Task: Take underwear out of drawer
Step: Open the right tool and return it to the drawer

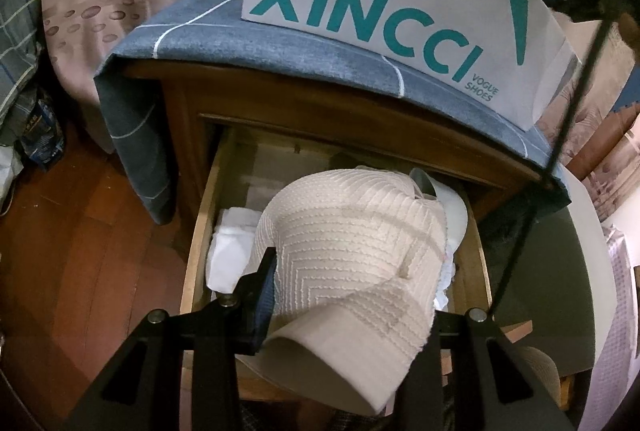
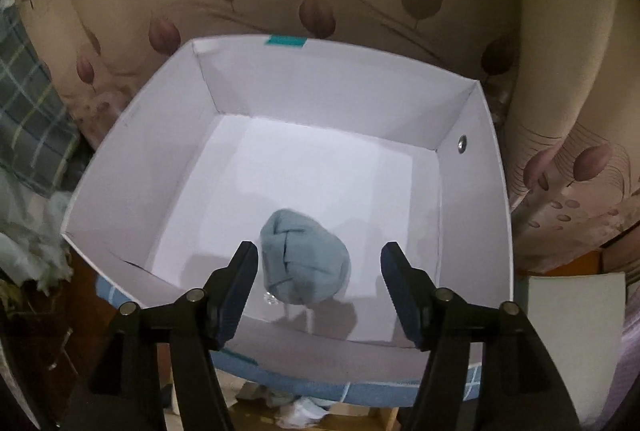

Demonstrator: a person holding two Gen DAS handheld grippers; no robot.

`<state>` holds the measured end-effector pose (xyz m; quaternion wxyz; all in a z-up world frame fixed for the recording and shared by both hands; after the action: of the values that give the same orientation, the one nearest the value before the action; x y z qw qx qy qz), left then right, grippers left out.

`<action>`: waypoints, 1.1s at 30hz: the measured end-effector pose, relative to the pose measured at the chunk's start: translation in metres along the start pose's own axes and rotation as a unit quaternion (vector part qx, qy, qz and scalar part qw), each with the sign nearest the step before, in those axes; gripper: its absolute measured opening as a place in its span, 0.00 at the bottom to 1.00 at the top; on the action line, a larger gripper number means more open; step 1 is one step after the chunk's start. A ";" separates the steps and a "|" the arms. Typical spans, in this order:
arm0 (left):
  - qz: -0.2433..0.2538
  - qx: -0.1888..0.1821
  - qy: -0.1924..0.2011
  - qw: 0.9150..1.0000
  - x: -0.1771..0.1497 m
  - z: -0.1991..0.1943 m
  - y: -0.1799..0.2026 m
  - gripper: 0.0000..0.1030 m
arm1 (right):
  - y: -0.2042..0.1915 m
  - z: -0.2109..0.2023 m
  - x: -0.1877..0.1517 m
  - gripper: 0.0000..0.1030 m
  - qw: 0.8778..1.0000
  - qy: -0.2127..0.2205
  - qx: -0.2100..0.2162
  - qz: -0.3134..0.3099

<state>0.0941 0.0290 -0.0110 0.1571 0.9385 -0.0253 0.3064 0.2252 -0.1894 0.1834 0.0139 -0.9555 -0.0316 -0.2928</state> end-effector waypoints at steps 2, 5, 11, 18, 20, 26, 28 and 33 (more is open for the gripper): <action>0.002 0.002 0.000 1.000 0.000 -0.001 0.000 0.37 | 0.003 -0.016 -0.005 0.60 1.000 0.020 0.003 0.001; 0.000 0.003 0.002 1.000 0.001 -0.001 -0.002 0.37 | 0.008 -0.037 -0.024 0.65 0.999 0.042 0.015 -0.002; -0.004 0.005 0.004 1.000 0.001 -0.003 -0.006 0.37 | 0.017 -0.053 -0.089 0.66 0.998 0.052 0.018 -0.027; -0.001 0.007 0.010 1.000 0.001 -0.007 -0.005 0.37 | 0.033 -0.003 -0.185 0.66 0.999 0.007 -0.002 -0.042; 0.007 0.013 0.011 1.000 0.000 -0.007 -0.002 0.37 | 0.034 0.023 -0.208 0.66 0.998 -0.019 -0.021 -0.056; 0.016 0.025 0.011 0.999 0.001 -0.007 0.000 0.37 | 0.042 0.080 -0.259 0.66 0.996 -0.091 0.000 -0.001; 0.018 0.029 0.012 0.999 0.002 -0.007 0.001 0.37 | 0.045 0.085 -0.261 0.66 0.994 -0.104 0.006 0.020; 0.020 0.043 0.014 0.999 0.004 -0.007 0.001 0.37 | 0.051 0.093 -0.265 0.74 0.992 -0.116 0.024 0.041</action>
<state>0.0934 0.0306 -0.0032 0.1111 0.9391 -0.0290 0.3238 0.0612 -0.2494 -0.0428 0.0450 -0.9829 -0.0009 -0.1787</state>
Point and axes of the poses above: each gripper's, at about its wrist camera, not at the fingertips, and z roughly the way its jaws point, y to its right, x to its top, the point moved 2 cm from there along z, roughly the way its jaws point, and after that the axes turned 3 degrees about y, right-handed, at the moved point
